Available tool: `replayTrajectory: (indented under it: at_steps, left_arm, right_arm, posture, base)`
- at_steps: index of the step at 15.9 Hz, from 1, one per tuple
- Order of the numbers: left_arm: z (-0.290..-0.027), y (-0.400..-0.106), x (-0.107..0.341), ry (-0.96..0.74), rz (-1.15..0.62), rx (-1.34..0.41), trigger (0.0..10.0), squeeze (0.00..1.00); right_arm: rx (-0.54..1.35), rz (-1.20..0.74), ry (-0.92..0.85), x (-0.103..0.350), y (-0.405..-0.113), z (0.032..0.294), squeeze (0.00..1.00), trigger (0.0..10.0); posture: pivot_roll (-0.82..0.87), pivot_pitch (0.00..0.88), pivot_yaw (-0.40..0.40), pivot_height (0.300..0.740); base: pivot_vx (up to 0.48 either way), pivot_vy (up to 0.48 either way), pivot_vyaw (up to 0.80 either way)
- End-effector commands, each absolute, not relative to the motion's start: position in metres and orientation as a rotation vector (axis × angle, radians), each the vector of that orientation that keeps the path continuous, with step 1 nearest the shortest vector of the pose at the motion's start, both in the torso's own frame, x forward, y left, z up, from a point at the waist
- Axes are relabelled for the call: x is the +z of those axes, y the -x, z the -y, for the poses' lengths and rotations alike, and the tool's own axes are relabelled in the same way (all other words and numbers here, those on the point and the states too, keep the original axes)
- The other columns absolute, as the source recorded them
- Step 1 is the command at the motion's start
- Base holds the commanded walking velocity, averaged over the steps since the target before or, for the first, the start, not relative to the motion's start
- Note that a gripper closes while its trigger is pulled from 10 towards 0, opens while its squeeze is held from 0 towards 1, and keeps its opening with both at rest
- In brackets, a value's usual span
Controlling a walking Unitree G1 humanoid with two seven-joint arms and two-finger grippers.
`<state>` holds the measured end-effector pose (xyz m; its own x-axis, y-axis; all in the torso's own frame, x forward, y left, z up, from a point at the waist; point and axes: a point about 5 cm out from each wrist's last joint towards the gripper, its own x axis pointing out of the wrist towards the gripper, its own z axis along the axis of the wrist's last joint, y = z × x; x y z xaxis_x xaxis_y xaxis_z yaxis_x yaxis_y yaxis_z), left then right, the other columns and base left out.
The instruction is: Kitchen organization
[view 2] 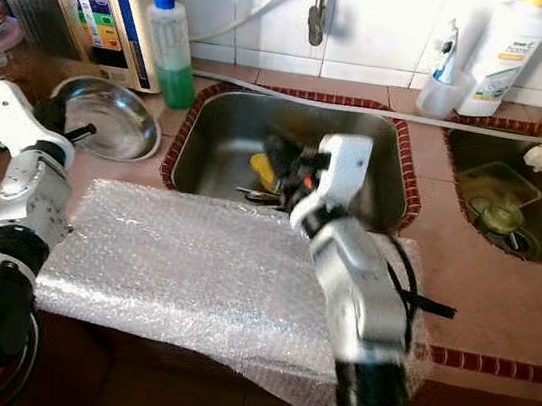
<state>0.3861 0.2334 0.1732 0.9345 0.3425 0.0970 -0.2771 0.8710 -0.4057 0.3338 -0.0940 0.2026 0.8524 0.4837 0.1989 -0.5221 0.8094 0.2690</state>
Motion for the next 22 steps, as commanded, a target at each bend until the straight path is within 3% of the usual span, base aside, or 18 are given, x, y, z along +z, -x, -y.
replayTrajectory:
  at_steps: [1, 3, 10, 12, 16, 22]
  left_arm:
    - [-0.233, -0.385, 0.173, 0.387, 0.179, 0.310, 0.0, 0.00]
    - [-0.223, -0.384, 0.172, 0.350, 0.198, 0.250, 0.0, 0.00]
    - [-0.232, -0.378, 0.183, 0.293, 0.301, 0.244, 0.0, 0.00]
    - [-0.214, -0.381, 0.194, 0.387, 0.363, 0.126, 0.0, 0.00]
    - [-0.184, -0.382, 0.200, 0.421, 0.389, -0.022, 0.0, 0.00]
    - [-0.193, -0.376, 0.197, 0.423, 0.398, 0.017, 0.0, 0.00]
  right_arm:
    - [0.531, 0.121, -0.361, 0.203, -0.337, 0.092, 0.00, 10.0]
    - [0.515, 0.097, -0.438, 0.200, -0.349, 0.084, 0.00, 10.0]
    - [0.532, 0.092, -0.449, 0.195, -0.353, 0.078, 0.00, 10.0]
    - [0.526, 0.075, -0.512, 0.192, -0.354, 0.079, 0.00, 10.0]
    - [0.563, 0.017, -0.618, 0.185, -0.359, 0.073, 0.00, 10.0]
    - [0.581, -0.004, -0.616, 0.181, -0.361, 0.070, 0.00, 10.0]
  posture:
    - [0.00, 0.124, 0.063, 0.740]
    - [0.02, 0.130, 0.047, 0.740]
    - [0.01, 0.127, 0.035, 0.740]
    - [0.01, 0.127, 0.030, 0.740]
    - [0.01, 0.129, 0.014, 0.740]
    - [0.02, 0.133, -0.002, 0.740]
  base:
    - [0.000, 0.000, 0.00]
    - [0.000, 0.000, 0.00]
    - [0.000, 0.000, 0.00]
    - [0.000, 0.000, 0.00]
    - [0.000, 0.000, 0.00]
    - [0.000, 0.000, 0.00]
